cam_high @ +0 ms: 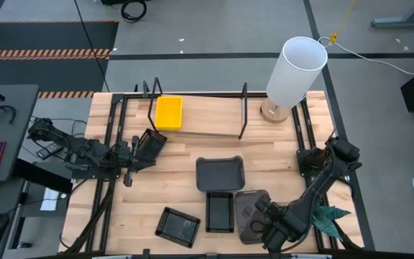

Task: Stack baskets on shelf by color
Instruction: Stack the bottom light black bin on the light black bins, then put the stack of light black bins on the shelf

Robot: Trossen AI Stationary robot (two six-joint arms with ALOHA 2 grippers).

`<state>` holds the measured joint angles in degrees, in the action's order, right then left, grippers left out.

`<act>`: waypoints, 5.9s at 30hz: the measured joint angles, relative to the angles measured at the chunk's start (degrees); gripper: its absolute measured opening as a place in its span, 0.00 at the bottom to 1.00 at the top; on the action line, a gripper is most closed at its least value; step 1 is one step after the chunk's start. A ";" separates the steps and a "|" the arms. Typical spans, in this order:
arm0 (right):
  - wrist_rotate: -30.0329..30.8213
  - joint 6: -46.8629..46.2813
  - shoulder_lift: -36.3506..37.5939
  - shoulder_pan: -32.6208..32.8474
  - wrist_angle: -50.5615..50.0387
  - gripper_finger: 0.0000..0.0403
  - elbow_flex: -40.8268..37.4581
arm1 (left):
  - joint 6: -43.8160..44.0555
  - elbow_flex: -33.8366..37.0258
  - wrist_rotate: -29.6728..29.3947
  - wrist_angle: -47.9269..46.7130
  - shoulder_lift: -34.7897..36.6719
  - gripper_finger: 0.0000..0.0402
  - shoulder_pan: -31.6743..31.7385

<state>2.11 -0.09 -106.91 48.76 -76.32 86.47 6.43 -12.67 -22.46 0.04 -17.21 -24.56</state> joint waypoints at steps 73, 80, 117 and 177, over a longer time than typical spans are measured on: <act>20.78 -12.72 8.82 -19.10 21.44 0.01 11.68 | 8.13 12.14 0.63 11.89 -0.35 0.06 -5.80; 16.07 -10.33 3.34 -24.37 21.12 0.01 11.66 | 7.96 12.13 0.60 12.11 -0.46 0.06 -7.17; 5.39 28.49 -5.51 -28.66 -6.81 0.39 11.59 | 17.42 12.22 -7.13 12.23 -0.39 0.08 -9.79; 4.73 -18.13 -4.62 -36.70 8.29 0.29 23.08 | 18.65 12.26 -6.97 12.00 -0.39 0.11 -10.63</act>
<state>6.84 -18.21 -111.53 12.06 -68.03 109.55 25.08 -0.40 -29.43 12.04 -17.61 -35.19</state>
